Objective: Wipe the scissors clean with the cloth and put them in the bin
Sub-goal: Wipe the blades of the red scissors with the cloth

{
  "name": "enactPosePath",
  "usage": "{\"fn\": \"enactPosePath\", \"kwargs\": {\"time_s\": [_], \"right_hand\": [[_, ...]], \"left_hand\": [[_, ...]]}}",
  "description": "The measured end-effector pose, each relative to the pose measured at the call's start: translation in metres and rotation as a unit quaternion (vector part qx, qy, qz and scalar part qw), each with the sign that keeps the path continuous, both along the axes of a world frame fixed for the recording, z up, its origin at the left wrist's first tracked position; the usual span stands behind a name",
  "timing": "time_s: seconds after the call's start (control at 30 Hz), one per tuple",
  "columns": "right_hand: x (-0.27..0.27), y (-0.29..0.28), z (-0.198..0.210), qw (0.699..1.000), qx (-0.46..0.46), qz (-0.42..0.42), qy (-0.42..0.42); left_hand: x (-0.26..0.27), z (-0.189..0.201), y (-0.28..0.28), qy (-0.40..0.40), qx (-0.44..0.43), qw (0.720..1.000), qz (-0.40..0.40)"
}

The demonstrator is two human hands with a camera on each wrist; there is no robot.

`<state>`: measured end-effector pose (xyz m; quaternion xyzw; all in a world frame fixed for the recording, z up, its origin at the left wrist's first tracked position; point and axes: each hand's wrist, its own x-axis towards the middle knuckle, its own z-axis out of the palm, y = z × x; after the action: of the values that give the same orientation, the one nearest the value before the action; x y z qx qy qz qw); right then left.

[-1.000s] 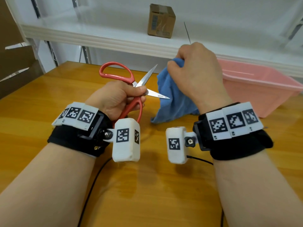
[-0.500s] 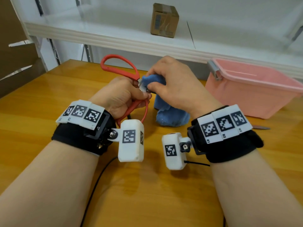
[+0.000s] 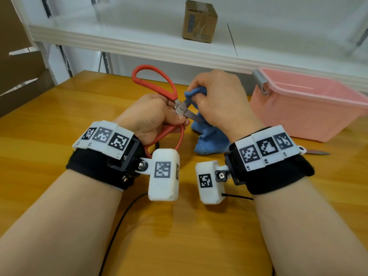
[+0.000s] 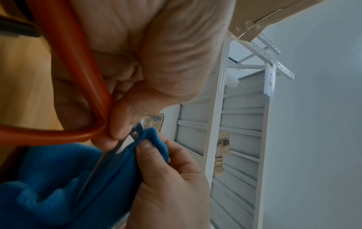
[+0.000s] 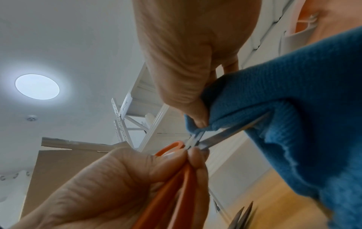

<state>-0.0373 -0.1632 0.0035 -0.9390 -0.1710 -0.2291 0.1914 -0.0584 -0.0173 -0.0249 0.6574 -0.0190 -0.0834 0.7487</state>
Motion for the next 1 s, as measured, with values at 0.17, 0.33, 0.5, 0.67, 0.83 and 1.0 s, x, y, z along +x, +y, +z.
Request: {"fn": "enactPosePath", "kwargs": {"time_s": [0.17, 0.33, 0.5, 0.67, 0.83, 1.0], "right_hand": [[-0.005, 0.002, 0.004, 0.999, -0.012, 0.031, 0.038], [-0.001, 0.000, 0.003, 0.999, 0.029, 0.004, 0.021], [0.000, -0.008, 0.007, 0.999, 0.034, 0.002, 0.014], [-0.007, 0.003, 0.007, 0.998, 0.024, 0.040, 0.032], [0.005, -0.014, 0.006, 0.995, 0.094, -0.021, 0.004], [0.010, -0.017, 0.003, 0.996, 0.089, -0.027, -0.002]], "left_hand": [[0.001, -0.001, -0.001, 0.003, -0.008, 1.000, 0.014], [0.001, -0.001, 0.002, 0.000, -0.012, 1.000, 0.009], [-0.002, 0.001, -0.001, 0.000, -0.021, 1.000, 0.005], [-0.002, 0.002, 0.003, -0.004, -0.018, 1.000, 0.008], [-0.004, 0.003, -0.001, 0.014, -0.008, 1.000, -0.017], [-0.005, 0.004, 0.000, 0.042, -0.024, 0.999, -0.019]]}}
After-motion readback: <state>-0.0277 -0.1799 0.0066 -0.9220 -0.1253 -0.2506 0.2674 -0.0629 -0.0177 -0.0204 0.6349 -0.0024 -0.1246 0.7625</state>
